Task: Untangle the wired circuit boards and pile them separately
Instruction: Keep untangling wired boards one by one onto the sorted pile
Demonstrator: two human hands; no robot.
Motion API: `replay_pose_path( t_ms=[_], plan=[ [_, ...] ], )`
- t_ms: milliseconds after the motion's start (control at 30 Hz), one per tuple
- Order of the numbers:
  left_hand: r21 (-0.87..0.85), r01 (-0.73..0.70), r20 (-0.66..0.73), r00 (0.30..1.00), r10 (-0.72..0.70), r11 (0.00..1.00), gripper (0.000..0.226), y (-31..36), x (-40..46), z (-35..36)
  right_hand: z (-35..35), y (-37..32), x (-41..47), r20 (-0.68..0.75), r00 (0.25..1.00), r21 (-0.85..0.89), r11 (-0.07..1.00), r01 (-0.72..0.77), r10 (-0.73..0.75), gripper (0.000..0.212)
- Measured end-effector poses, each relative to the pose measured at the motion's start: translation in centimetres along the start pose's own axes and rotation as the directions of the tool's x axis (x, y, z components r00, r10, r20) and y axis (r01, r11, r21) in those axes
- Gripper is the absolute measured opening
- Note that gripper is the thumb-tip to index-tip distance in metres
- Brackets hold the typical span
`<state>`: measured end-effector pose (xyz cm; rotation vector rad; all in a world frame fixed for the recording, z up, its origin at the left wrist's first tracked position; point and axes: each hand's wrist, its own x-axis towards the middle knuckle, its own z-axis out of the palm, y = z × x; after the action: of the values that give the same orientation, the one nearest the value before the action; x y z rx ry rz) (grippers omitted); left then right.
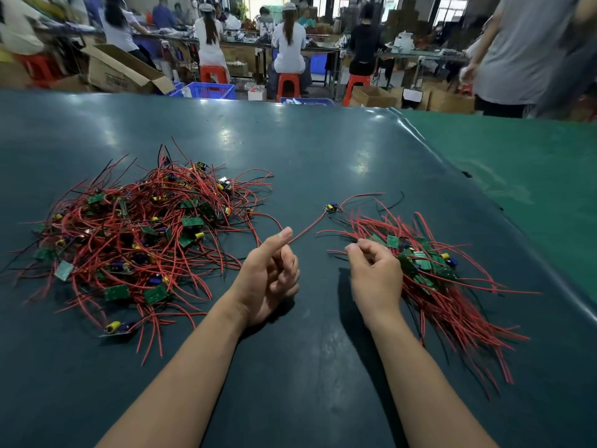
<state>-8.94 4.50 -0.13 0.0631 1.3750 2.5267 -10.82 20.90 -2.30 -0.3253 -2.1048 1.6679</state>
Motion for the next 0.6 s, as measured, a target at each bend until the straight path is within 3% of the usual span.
replay_pose_path(
  t_ms=[167, 333, 467, 600],
  plan=[
    [0.016, 0.0, -0.006, 1.0, 0.0, 1.0, 0.043, -0.1, 0.0, -0.1, -0.5, 0.1, 0.9, -0.076, 0.997, -0.053, 0.999, 0.008, -0.012, 0.015],
    [0.035, -0.036, -0.041, 0.998, 0.037, 0.999, 0.041, -0.2, -0.1, -0.2, -0.2, -0.3, -0.6, 0.039, 0.978, -0.138, 0.968, 0.208, -0.205, 0.011],
    [0.06, -0.136, -0.207, 0.967, 0.145, 0.989, 0.043, -0.5, -0.1, -0.3, 0.1, -0.5, -1.2, 0.191, 0.949, -0.19, 0.94, 0.285, -0.249, 0.011],
    [0.187, -0.264, -0.427, 0.845, 0.32, 0.946, 0.051, -0.7, 0.2, -0.8, 0.1, -0.5, -0.8, 0.168, 0.97, -0.155, 0.967, 0.204, -0.178, 0.014]
  ],
)
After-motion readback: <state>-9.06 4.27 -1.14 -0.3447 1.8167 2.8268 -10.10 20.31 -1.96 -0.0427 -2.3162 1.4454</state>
